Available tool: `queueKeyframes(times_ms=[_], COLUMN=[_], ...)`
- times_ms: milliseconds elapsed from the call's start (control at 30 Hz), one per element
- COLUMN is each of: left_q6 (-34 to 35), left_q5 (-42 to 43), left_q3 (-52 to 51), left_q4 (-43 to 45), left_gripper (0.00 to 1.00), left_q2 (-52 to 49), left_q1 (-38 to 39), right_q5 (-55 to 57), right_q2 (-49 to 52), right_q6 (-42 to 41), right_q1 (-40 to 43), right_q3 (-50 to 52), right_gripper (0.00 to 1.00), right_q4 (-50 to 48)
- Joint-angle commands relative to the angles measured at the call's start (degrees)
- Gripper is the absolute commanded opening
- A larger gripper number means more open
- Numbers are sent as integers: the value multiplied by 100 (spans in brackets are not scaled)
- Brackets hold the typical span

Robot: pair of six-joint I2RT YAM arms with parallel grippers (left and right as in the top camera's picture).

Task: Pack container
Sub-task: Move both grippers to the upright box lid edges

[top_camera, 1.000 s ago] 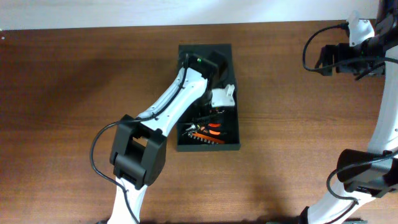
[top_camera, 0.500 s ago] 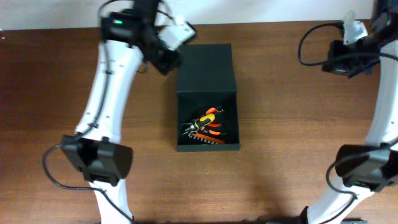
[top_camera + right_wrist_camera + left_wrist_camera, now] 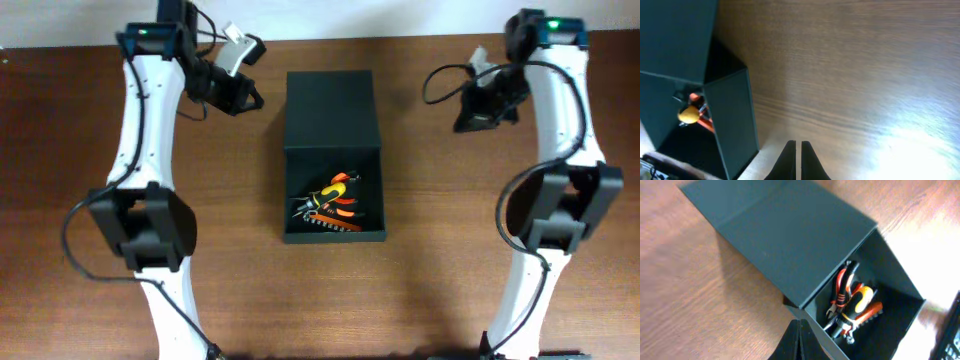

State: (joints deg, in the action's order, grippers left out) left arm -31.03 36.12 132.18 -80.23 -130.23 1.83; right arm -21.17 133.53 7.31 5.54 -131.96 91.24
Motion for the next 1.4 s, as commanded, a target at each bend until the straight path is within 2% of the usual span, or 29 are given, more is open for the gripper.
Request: queueKeyframes(times_ms=[0,167,333,767,1367], left_q6=[-184,-490,-501,-442,-229], left_q5=[208,142,-166,-133,-138], left_q3=[-96,-96,-96,-96,-90], left_q4=[-39,-35,39,160,723], left_gripper=[2,2,2,2,2], left_q2=[-485,-1003,-1419,-2059,-2094], left_q1=[-13,-11,-13,-11,411], right_q5=[-138,-278,-459,-785,-1185], right_q2=[264,387,413,1012,1344], right_q6=[90,229,310,271,221], right_q1=[-192,-391,-518,-560,-907], right_q3=[17,17,17,17,17], right_gripper=[4,5,9,9,12], right_q4=[-76,-343,-553,-719,-962])
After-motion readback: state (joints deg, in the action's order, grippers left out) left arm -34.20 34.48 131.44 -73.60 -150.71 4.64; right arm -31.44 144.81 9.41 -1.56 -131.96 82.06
